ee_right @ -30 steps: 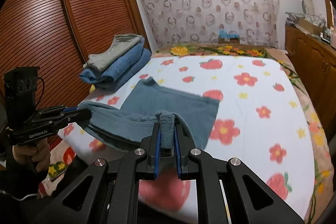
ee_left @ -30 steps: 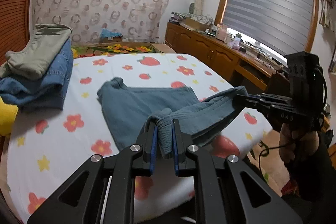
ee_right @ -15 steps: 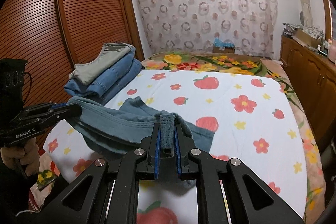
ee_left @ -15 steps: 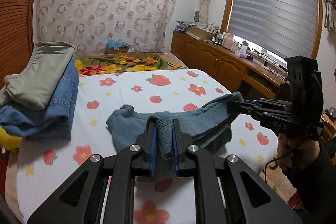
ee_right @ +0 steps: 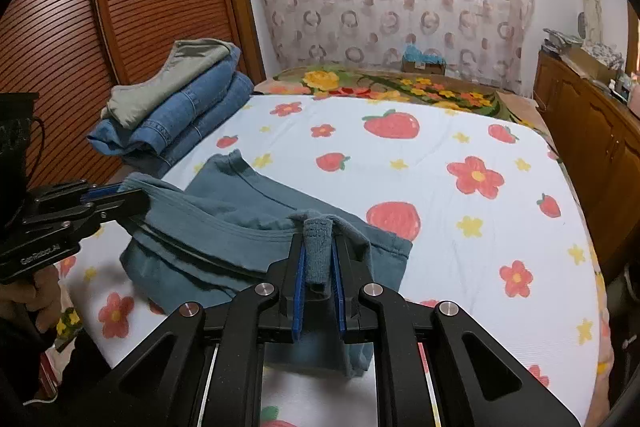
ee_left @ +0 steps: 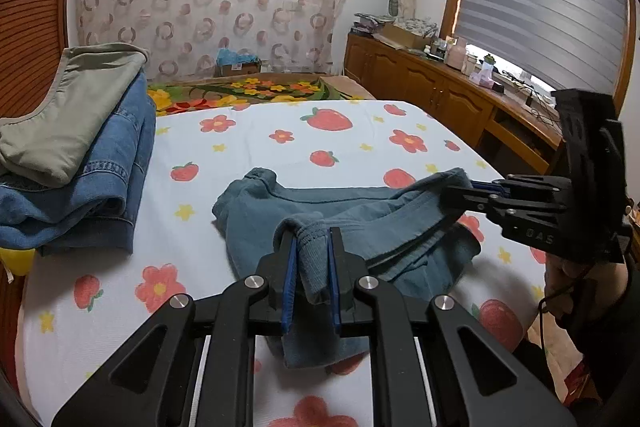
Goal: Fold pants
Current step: 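Open the right tool and release the folded hem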
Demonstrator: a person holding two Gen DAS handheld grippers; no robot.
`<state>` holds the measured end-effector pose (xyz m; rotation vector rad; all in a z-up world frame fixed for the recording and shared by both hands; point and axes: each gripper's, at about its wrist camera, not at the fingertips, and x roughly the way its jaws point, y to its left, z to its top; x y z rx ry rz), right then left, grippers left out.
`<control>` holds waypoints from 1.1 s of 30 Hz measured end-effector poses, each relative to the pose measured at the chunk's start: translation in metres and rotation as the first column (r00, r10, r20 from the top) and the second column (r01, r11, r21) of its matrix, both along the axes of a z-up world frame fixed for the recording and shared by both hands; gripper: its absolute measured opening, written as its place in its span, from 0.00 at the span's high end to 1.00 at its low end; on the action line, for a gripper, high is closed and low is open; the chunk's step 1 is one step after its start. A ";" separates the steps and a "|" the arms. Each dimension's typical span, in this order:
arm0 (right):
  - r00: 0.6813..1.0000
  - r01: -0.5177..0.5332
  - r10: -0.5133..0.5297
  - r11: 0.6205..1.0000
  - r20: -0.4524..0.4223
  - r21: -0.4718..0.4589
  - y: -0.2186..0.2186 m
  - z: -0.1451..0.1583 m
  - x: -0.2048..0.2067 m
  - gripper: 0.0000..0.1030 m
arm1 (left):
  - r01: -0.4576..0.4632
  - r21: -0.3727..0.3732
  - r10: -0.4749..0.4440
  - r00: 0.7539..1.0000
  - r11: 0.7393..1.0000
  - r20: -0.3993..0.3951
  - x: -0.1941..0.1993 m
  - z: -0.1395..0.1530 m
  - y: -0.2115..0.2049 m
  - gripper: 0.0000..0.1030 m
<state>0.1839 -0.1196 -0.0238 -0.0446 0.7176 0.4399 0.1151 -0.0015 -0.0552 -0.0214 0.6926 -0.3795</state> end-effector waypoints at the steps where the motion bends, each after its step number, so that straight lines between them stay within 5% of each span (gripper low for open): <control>1: 1.000 0.001 -0.001 1.000 -0.002 -0.003 0.000 0.000 0.000 0.89 | 0.001 -0.002 -0.001 1.000 1.000 0.001 -0.001 0.001 0.001 0.86; 10: 1.000 0.007 -0.007 1.000 0.000 0.009 -0.004 -0.003 0.001 0.89 | -0.004 0.000 0.004 1.000 1.000 0.025 -0.007 0.005 0.002 0.77; 15: 1.000 0.008 -0.008 1.000 0.001 0.013 -0.007 -0.003 -0.001 0.84 | -0.007 -0.011 0.008 0.999 1.000 0.042 -0.012 0.008 0.007 0.53; 20: 0.999 0.038 -0.038 0.999 0.016 0.003 -0.012 -0.001 -0.005 0.71 | 0.009 -0.007 -0.008 1.000 1.000 0.016 -0.015 -0.002 0.010 0.40; 33: 0.999 0.010 -0.013 0.997 -0.039 -0.072 -0.025 -0.016 -0.023 0.67 | 0.002 0.045 0.001 0.998 0.999 -0.070 -0.013 -0.033 0.013 0.40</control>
